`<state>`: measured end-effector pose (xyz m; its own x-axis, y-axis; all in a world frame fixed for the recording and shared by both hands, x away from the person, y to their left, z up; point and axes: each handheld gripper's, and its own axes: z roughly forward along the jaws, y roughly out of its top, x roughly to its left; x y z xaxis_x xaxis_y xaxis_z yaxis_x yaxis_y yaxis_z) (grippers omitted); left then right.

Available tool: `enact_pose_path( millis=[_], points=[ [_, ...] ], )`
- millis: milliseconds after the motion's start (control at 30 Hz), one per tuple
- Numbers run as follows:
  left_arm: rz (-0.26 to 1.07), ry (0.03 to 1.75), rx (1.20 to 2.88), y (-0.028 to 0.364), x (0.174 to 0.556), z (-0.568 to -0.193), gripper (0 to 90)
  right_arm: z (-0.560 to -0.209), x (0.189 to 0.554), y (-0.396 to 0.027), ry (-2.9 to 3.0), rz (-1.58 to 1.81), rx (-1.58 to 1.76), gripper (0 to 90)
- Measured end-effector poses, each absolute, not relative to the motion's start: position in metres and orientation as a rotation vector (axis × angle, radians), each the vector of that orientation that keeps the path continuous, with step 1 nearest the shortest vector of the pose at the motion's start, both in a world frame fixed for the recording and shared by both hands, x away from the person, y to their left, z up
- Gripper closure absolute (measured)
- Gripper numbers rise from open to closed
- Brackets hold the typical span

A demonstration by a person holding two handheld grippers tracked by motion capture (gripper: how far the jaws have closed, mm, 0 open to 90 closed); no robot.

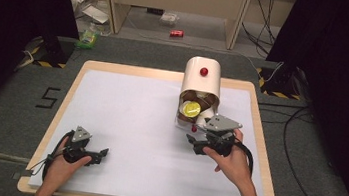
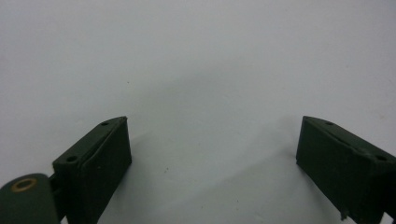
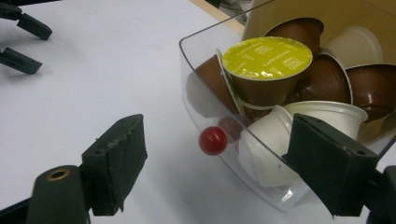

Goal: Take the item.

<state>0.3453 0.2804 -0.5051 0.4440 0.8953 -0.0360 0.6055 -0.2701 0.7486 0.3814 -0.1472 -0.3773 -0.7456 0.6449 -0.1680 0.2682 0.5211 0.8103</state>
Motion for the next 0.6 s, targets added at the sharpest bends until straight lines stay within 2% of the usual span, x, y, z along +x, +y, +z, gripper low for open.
enact_pose_path(
  millis=[367, 600],
  points=[
    [0.523, 1.257, 1.989, 0.2804, 0.3453, -0.5051, 9.7, -0.3740, 0.3829, -0.1482, 2.293, 1.166, 0.764, 19.5],
    [0.523, 1.257, 1.989, 0.2803, 0.3453, -0.5051, 9.6, -0.3675, 0.3859, -0.1434, 2.252, 1.185, 0.757, 15.4]
  ],
)
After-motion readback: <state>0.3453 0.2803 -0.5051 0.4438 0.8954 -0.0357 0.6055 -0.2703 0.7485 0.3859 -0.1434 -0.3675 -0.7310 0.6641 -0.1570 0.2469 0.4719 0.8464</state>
